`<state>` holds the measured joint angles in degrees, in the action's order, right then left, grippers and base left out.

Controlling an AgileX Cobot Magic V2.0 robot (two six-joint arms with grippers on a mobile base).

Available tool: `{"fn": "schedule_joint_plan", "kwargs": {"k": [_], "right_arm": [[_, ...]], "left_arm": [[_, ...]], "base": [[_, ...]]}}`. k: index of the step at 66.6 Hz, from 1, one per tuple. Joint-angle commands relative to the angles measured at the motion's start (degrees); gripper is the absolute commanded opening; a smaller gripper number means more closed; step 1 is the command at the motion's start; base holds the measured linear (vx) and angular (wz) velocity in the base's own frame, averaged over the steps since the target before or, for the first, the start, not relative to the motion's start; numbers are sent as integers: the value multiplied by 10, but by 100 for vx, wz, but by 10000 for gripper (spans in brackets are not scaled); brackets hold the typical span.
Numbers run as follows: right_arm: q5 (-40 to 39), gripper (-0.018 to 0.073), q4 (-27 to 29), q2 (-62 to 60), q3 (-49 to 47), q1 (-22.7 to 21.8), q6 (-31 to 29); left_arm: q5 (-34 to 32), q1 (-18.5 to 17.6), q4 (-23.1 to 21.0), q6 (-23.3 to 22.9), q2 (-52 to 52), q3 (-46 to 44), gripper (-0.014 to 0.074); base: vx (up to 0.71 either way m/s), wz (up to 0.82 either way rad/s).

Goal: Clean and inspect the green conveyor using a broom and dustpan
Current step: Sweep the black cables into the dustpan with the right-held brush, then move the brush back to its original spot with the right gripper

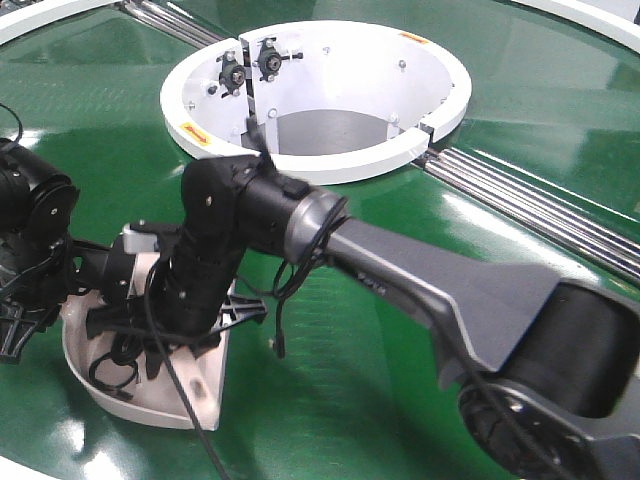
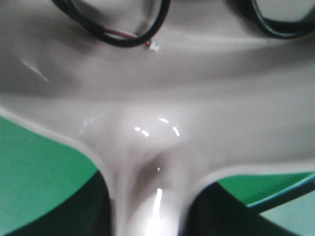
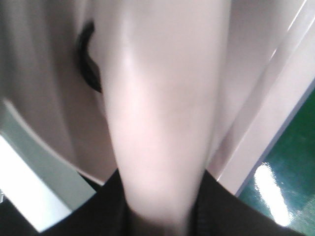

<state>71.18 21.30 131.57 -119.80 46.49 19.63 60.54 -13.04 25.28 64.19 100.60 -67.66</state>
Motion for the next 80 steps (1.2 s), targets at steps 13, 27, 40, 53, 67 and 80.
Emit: {"fn": "schedule_joint_plan", "kwargs": {"k": [13, 27, 40, 53, 67, 80], "right_arm": [[28, -3, -58, -93, 37, -31, -13], [28, -3, -154, -152, 132, -67, -19], [28, -3, -218, -218, 232, -120, -63], [17, -2, -226, -270, 320, -205, -123], [-34, -1, -223, -333, 398, -294, -170], [-71, -1, -221, -368, 450, -331, -200]], "left_arm": [[-1, -3, 4, -1, -24, -15, -6], [-1, -3, 4, -1, -24, -15, -6], [-1, -3, 4, -1, -24, -15, -6], [-1, -3, 4, -1, -24, -15, -6], [-1, -3, 4, -1, -24, -15, -6], [-1, -3, 4, -1, -24, -15, -6]], "base": [[0, 0], [0, 0], [0, 0], [0, 0], [0, 0], [0, 0]]}}
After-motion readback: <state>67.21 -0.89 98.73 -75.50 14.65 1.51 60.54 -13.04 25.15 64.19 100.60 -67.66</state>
